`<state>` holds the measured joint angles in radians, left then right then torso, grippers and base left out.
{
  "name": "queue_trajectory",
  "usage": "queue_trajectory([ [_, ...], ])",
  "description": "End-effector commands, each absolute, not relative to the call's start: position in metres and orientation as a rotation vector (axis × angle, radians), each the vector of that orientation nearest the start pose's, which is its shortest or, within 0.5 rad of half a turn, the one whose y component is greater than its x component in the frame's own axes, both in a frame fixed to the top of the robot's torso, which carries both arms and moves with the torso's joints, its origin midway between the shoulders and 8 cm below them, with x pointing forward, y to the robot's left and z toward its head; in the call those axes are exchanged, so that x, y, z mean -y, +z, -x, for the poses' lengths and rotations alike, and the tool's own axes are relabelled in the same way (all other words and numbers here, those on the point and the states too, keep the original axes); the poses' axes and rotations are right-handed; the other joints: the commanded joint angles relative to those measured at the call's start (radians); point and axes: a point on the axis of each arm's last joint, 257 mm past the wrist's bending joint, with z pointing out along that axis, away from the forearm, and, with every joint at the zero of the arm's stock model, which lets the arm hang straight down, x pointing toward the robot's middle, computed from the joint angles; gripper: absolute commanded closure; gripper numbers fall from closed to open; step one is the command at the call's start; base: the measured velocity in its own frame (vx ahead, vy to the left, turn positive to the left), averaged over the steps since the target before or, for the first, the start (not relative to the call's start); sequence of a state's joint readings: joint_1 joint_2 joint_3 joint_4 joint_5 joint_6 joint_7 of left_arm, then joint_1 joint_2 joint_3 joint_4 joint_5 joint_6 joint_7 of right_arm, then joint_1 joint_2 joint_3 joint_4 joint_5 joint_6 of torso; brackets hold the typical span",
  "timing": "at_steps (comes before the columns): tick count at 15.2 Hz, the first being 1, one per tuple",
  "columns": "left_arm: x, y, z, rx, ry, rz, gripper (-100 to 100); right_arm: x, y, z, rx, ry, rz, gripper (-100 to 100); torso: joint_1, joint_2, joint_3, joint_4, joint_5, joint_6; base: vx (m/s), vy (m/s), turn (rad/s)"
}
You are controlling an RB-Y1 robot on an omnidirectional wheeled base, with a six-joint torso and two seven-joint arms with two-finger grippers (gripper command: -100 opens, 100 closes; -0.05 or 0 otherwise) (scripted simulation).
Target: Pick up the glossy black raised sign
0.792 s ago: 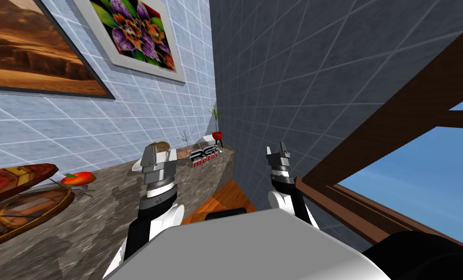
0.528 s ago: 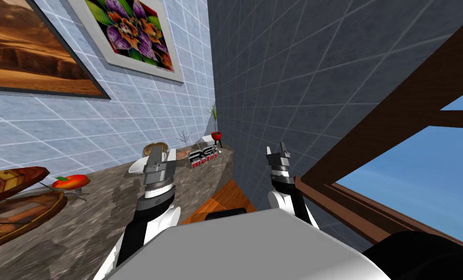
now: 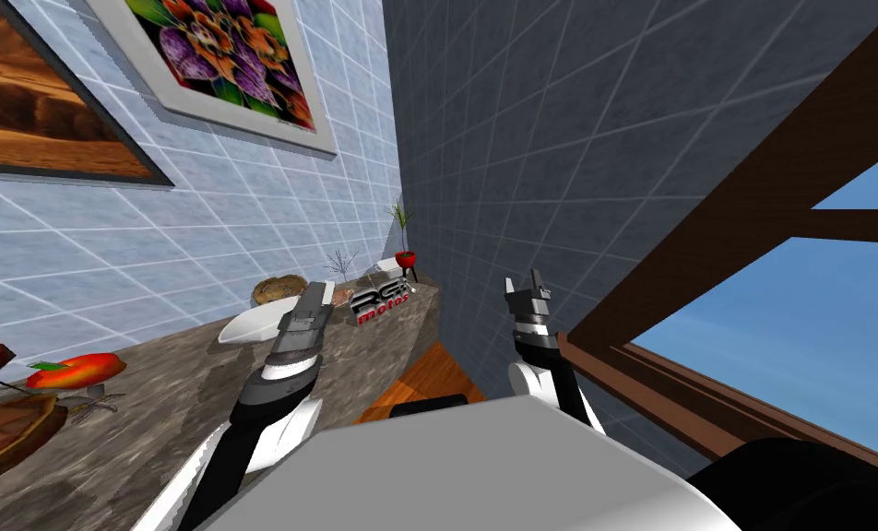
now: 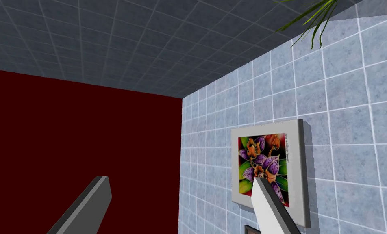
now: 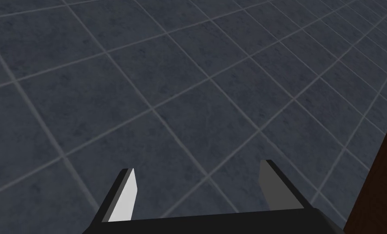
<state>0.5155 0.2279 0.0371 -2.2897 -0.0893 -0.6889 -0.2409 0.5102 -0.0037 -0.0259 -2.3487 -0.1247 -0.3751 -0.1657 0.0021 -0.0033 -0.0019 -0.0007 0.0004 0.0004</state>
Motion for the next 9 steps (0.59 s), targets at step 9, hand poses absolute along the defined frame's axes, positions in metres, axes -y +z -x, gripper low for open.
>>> queue_trajectory([
  [9, -0.214, 0.039, -0.297, -0.878, -0.744, -0.292, -100, 0.301, 0.028, -0.346, -0.529, 1.495, -0.842, 0, 0.0, -0.001, 0.0, 0.0, 0.0, 0.0, 0.046, 0.025, -0.123],
])
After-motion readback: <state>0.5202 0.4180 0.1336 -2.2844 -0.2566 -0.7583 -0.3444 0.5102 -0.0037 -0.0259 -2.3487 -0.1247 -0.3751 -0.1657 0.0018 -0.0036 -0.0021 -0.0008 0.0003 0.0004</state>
